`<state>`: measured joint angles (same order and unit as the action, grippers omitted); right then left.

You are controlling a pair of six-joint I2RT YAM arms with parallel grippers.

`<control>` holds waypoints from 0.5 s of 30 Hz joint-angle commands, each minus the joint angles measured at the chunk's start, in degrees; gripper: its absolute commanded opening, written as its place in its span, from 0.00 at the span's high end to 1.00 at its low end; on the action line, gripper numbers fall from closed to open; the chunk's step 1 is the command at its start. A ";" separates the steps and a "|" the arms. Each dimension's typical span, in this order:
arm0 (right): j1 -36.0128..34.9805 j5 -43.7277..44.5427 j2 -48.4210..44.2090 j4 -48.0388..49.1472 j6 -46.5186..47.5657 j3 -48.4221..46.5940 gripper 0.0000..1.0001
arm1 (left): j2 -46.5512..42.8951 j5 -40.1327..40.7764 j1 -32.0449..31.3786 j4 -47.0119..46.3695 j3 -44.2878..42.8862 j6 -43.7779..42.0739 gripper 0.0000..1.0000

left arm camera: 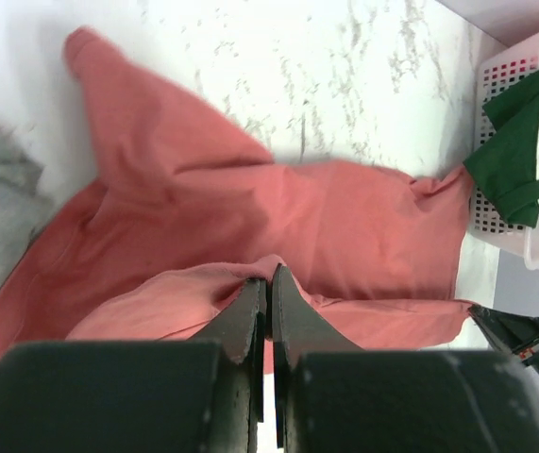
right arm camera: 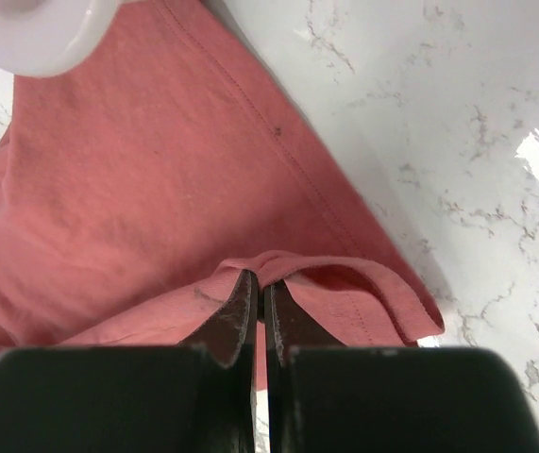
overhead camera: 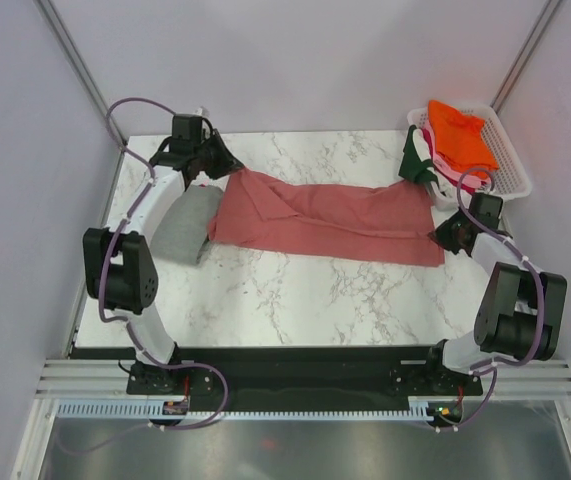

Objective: Fold and stack the t-shirts
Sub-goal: Fold the tshirt

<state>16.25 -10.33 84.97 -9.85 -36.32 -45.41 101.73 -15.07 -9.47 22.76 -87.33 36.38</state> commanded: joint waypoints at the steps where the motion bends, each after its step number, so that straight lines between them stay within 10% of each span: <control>1: -0.96 2.15 1.25 2.64 -0.95 -3.45 1.00 | 3.81 1.62 -2.12 1.31 -7.05 -5.79 0.98; 10: -1.05 6.72 5.46 3.08 -2.35 -6.44 0.88 | 16.72 1.45 -3.27 2.72 -18.22 -6.67 0.97; 13: -1.13 7.08 5.91 3.25 -2.97 -6.71 0.40 | 19.72 2.59 -3.27 3.34 -21.56 -6.67 0.57; 14: -1.13 6.99 5.48 3.25 -3.06 -6.36 0.34 | 21.04 2.50 -3.27 3.34 -22.79 -6.93 0.25; 15: -1.22 7.07 4.77 3.69 -3.06 -5.05 0.30 | 21.31 3.37 -3.27 3.69 -23.06 -7.02 0.15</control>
<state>15.20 -5.19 90.78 -8.32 -38.59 -50.06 121.54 -13.69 -12.93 25.30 -106.56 31.40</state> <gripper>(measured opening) 0.661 0.734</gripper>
